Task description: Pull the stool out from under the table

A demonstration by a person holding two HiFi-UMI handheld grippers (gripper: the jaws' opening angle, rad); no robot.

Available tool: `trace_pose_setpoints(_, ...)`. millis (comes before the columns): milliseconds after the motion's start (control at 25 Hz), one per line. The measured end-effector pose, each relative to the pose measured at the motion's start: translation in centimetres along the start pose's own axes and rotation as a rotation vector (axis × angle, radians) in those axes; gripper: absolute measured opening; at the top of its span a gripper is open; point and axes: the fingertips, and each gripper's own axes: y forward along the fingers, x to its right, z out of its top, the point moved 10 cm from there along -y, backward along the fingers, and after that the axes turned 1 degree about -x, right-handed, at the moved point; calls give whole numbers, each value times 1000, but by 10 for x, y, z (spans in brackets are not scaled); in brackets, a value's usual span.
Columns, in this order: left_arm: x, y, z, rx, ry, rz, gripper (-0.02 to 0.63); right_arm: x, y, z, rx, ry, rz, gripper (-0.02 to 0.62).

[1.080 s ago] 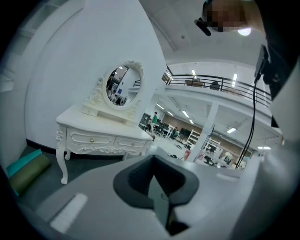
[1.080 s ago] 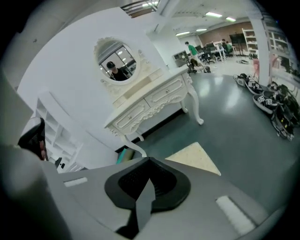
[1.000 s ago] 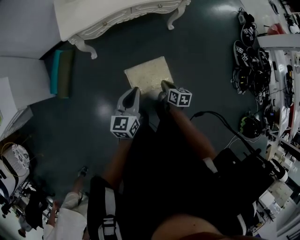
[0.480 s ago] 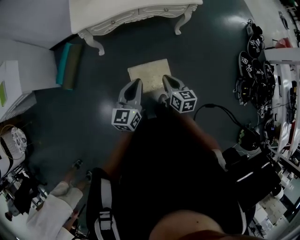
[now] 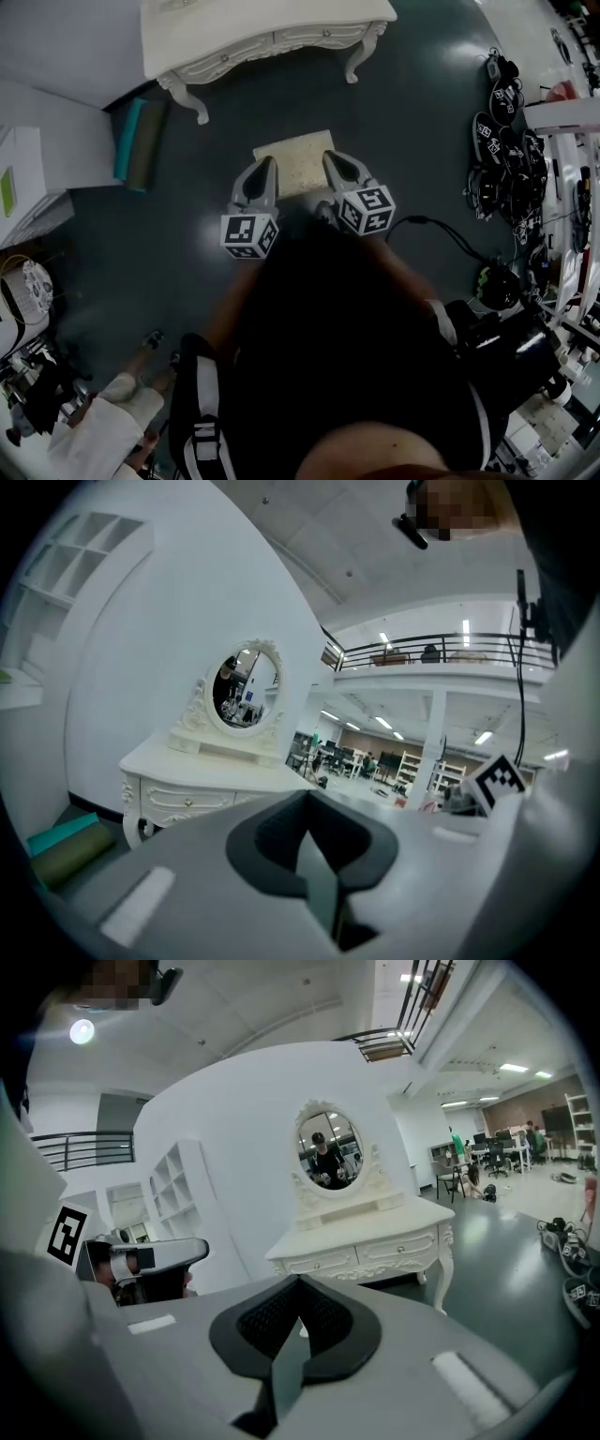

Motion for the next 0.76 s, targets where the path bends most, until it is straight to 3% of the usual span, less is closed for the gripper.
trace_pose_setpoints(760,-6,2,-3,-10,4,30,6,6,3,7,36,-5,-3,-3)
